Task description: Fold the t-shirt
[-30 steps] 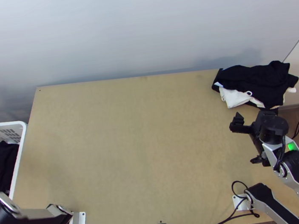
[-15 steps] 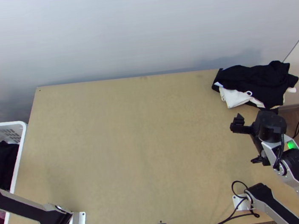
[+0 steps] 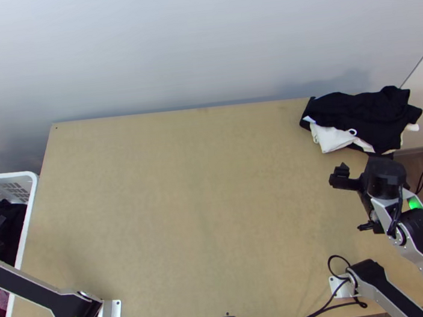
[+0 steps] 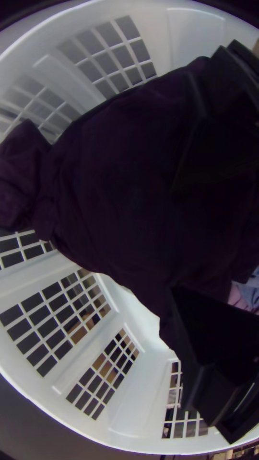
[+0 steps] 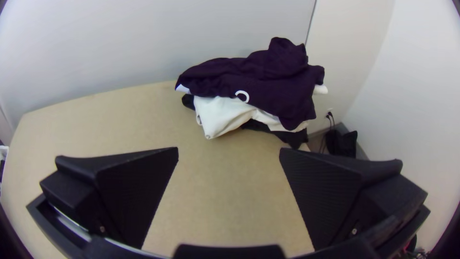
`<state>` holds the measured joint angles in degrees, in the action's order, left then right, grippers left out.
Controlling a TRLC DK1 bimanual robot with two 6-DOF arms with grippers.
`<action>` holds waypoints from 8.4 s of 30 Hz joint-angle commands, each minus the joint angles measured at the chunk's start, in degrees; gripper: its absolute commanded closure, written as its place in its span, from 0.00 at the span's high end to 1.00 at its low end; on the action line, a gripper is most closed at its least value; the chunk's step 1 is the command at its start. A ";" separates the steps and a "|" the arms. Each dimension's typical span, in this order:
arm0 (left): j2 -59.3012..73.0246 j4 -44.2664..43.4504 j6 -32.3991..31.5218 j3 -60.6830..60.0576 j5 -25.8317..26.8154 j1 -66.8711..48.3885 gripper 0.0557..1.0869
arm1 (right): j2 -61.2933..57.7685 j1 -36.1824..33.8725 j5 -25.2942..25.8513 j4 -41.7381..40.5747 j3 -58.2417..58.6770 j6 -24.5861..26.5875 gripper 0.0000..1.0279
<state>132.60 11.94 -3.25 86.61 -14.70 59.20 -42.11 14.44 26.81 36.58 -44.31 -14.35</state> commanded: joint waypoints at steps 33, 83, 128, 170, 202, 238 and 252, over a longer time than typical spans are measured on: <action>-32.84 27.61 -10.20 19.48 23.93 -3.92 0.04 | 2.29 -0.81 0.44 2.45 -3.06 -0.24 0.96; -46.02 12.58 -21.72 -5.66 13.56 -109.91 0.04 | 4.49 -3.45 0.53 2.62 -4.73 -1.21 0.96; -55.16 25.76 -22.15 -11.37 14.08 -99.80 0.95 | -5.18 12.02 -3.78 9.48 -11.58 -4.81 0.96; -49.89 28.75 -21.45 -16.30 14.26 -86.71 0.95 | -59.41 33.64 -10.90 -5.46 -29.07 -13.16 0.81; -44.18 39.91 -22.15 -14.27 20.06 -96.90 0.95 | -40.25 21.60 -8.61 1.65 -26.52 -6.74 0.03; -36.71 30.59 -24.97 -18.05 17.95 -98.14 0.67 | -15.72 -10.66 -10.81 3.76 -5.17 -5.60 0.96; -38.46 24.35 -21.89 -19.28 10.48 -97.78 0.04 | -22.49 2.53 -14.77 -2.12 -12.90 -12.37 0.96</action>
<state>94.94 37.56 -26.04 67.64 -2.85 -38.89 -59.99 10.87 12.97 36.45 -54.76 -25.02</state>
